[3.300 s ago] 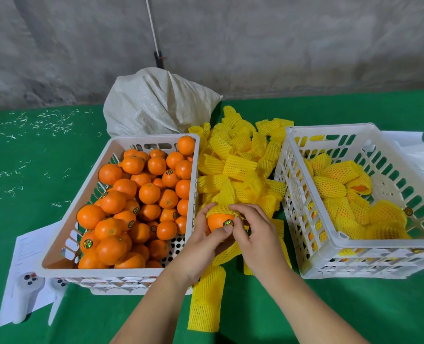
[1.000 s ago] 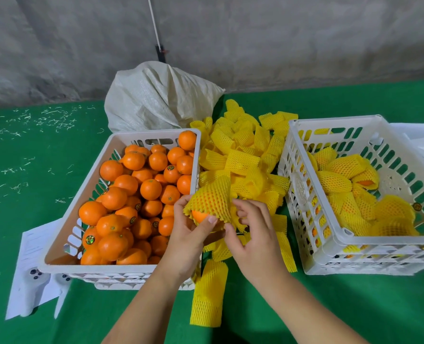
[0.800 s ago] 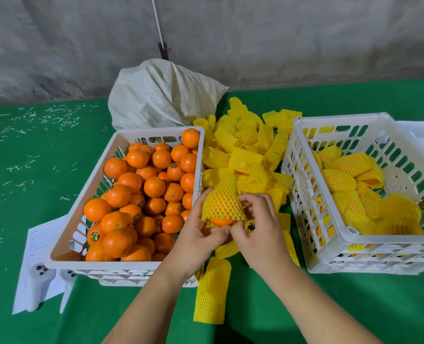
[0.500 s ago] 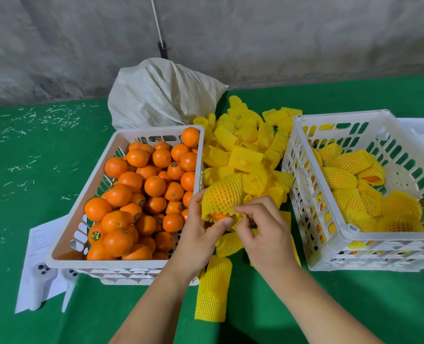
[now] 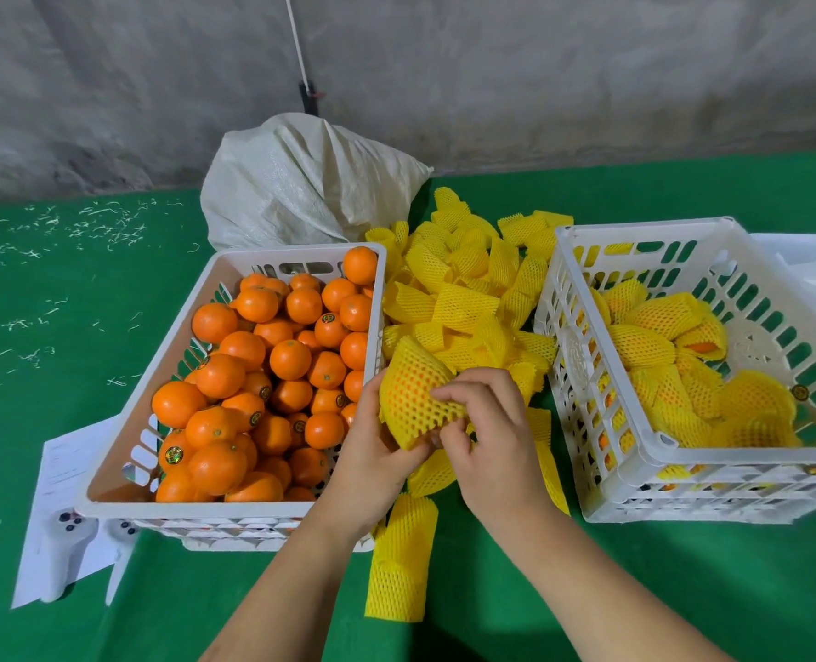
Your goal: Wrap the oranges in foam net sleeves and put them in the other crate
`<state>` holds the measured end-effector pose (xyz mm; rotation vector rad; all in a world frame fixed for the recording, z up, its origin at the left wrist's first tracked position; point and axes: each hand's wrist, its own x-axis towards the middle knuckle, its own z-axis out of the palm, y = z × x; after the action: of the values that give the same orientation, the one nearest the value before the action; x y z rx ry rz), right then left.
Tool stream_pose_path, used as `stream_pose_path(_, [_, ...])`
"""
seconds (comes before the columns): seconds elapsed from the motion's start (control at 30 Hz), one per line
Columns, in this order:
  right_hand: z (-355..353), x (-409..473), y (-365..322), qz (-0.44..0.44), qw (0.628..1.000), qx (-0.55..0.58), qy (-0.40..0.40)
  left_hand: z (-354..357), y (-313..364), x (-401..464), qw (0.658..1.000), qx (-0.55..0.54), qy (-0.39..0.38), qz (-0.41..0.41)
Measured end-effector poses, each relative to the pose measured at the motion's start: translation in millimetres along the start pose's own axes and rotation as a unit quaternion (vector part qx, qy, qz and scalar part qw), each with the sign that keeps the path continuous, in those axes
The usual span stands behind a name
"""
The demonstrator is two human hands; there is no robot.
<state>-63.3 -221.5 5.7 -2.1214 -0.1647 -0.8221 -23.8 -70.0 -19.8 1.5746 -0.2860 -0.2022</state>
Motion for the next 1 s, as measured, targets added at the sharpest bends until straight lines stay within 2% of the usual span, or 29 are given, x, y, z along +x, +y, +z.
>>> stream_pose_path(0.1, [1, -4, -3, -0.075, 0.997, -0.018, 0.018, 0, 2, -3, 0.998, 0.023, 0.044, 0.025])
stream_pose_path(0.17, [3, -9, -7, -0.084, 0.996, -0.011, 0.007, -3, 0, -3, 0.997, 0.025, 0.053, 0.042])
stream_pose_path(0.27, [-1, -12, -14, 0.044, 0.995, 0.091, 0.003, -3, -1, -2, 0.999, 0.019, 0.036, 0.034])
stream_pose_path(0.33, [-4, -10, -18, 0.160, 0.974, 0.157, 0.008, -2, -1, -3, 0.999, 0.024, 0.026, 0.031])
stream_pose_path(0.4, [0, -6, -21, 0.261, 0.943, 0.190, -0.084, -1, -3, -4, 0.999, 0.029, 0.021, 0.029])
stream_pose_path(0.47, [7, -9, -22, 0.294, 0.923, 0.190, -0.162, 0, -4, -4, 0.997, 0.061, 0.021, 0.032])
stream_pose_path(0.63, [13, -15, -10, 0.290, 0.920, 0.206, -0.165, 0, -1, -7, 0.996, 0.086, 0.025, 0.023])
stream_pose_path(0.7, [10, -14, -8, 0.294, 0.914, 0.237, -0.151, 1, -2, -8, 0.997, 0.078, 0.013, 0.017])
stream_pose_path(0.8, [-14, -2, 3, 0.292, 0.919, 0.253, -0.081, 0, 0, -8, 0.998, 0.069, -0.007, 0.010])
stream_pose_path(0.93, [-98, 22, 43, 0.293, 0.945, 0.136, 0.046, -5, 5, -8, 0.999, -0.008, 0.026, -0.026])
stream_pose_path(1.0, [-148, 22, 69, 0.296, 0.951, 0.050, 0.071, -6, 7, -6, 0.999, -0.008, 0.027, -0.046])
